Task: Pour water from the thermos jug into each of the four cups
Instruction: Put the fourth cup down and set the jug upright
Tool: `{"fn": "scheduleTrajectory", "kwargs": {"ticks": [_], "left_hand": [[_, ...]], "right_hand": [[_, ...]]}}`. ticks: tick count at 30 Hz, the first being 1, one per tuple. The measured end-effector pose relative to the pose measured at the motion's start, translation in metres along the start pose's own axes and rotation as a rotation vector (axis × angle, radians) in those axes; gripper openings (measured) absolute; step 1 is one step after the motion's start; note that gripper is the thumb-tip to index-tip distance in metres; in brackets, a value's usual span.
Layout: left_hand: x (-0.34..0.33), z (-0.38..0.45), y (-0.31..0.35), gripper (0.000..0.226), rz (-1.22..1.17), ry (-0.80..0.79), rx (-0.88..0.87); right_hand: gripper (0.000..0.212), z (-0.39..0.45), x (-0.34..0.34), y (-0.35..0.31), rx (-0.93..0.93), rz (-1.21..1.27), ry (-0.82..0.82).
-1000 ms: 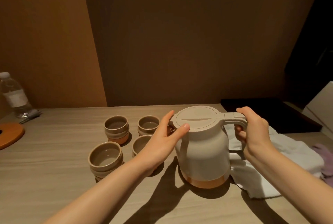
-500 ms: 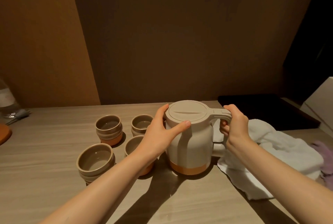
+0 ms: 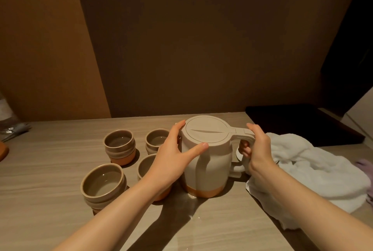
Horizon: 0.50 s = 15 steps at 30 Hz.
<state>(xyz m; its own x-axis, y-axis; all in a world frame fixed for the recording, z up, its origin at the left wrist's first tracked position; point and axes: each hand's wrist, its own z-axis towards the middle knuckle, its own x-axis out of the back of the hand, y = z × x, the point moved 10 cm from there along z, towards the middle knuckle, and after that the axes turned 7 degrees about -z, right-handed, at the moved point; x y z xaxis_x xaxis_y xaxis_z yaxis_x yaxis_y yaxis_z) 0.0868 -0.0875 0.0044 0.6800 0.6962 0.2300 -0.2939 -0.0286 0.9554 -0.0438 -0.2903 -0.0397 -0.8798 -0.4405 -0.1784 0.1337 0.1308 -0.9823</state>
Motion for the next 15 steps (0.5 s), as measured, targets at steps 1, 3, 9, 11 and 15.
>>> {"fn": "scheduleTrajectory", "kwargs": {"ticks": [1, 3, 9, 11, 15], "left_hand": [[0.0, -0.001, 0.0, 0.081, -0.008, 0.006, -0.002], [0.0, -0.002, -0.002, 0.082, -0.019, 0.02, -0.002], [-0.001, -0.003, -0.002, 0.082, -0.027, 0.039, -0.004], [-0.002, -0.004, -0.003, 0.08, -0.028, 0.051, -0.005], [-0.006, -0.007, -0.004, 0.076, -0.037, 0.085, -0.015]], "right_hand": [[0.037, 0.0, 0.0, -0.001, 0.011, -0.034, -0.007], [0.05, -0.002, 0.001, -0.004, 0.024, -0.164, -0.009], [0.038, -0.04, 0.005, -0.024, 0.286, -0.572, 0.062], [0.046, -0.056, -0.001, -0.025, 0.329, -0.622, 0.01], [0.074, -0.072, -0.018, -0.026, 0.369, -0.718, -0.058]]}}
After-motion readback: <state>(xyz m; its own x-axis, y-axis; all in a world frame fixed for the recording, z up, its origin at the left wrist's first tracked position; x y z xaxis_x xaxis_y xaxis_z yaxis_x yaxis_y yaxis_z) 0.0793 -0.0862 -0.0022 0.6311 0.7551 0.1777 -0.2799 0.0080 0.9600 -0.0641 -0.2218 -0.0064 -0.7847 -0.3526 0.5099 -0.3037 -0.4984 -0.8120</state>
